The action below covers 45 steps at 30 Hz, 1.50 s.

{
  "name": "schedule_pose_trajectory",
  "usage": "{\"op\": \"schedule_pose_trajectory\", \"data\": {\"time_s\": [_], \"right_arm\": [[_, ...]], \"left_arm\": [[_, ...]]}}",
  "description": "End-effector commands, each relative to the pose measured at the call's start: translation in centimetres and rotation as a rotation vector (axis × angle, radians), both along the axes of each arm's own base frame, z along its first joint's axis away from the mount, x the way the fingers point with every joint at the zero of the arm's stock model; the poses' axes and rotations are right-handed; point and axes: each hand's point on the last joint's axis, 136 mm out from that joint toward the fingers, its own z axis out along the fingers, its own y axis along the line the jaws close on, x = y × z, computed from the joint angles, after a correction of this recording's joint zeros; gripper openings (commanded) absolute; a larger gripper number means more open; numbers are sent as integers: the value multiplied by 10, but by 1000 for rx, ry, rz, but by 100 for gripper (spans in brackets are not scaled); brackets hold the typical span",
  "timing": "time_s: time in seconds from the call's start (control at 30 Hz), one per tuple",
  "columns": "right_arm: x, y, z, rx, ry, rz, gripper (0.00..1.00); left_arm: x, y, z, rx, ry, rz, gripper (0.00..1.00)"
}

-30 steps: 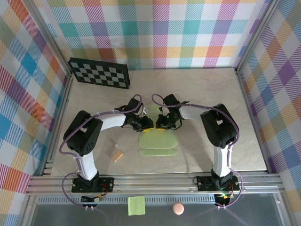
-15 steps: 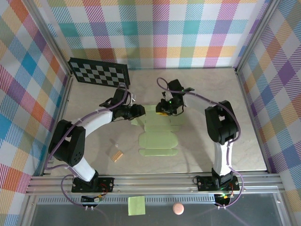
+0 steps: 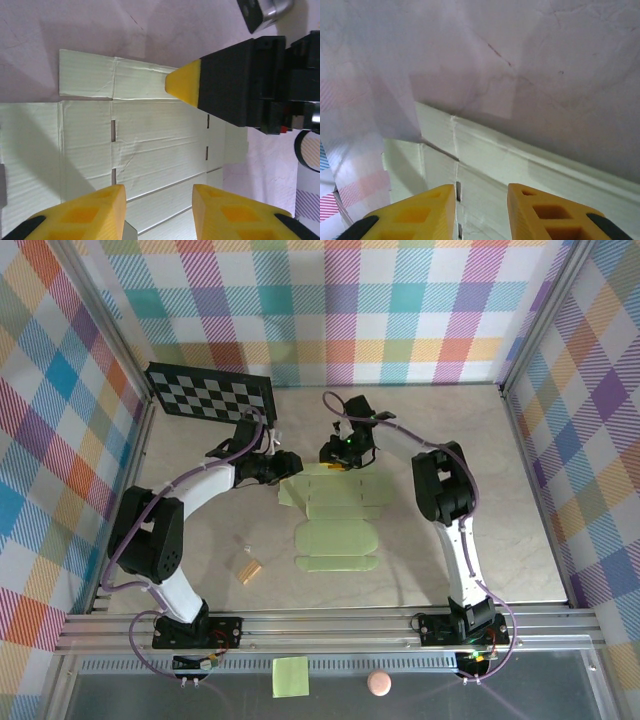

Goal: Fold the paper box

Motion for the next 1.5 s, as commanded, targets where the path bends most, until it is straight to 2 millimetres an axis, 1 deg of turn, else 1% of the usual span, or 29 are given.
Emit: {"op": "schedule_pose_trajectory", "data": {"time_s": [0.0,0.1,0.17,0.3,0.4,0.43,0.6,0.73,0.83,0.97,1.2,1.47], "right_arm": [[2,-3,-5,-1,43,-12,34],[3,-13,-17,-70,40,-26,34],[2,-17,-26,-91,46,-27,34],[-6,-20,-47,-117,89,-21,33],[-13,-23,-54,-129,107,-15,33],[-15,-23,-55,-127,109,-11,32],[-17,-22,-54,-115,110,-11,32],[-17,-22,-52,-111,108,-12,32],[-18,-22,-50,-109,105,-12,32],[-18,-22,-50,-107,106,-14,32],[-18,-22,-49,-103,103,-14,32],[-18,-21,-49,-101,105,-16,32]], "left_arm": [[5,1,1,-11,1,-15,40],[6,3,-1,-7,6,-10,40],[7,4,-3,-1,10,-12,40],[13,2,-8,10,24,-13,40],[22,2,-12,31,29,-12,42],[21,3,-17,50,58,-11,44],[40,4,-36,125,115,-22,48],[53,6,-49,197,164,-43,50],[60,10,-60,256,193,-54,50],[68,10,-68,288,211,-72,50],[69,9,-84,299,253,-89,50],[66,0,-91,247,276,-104,46]]}}
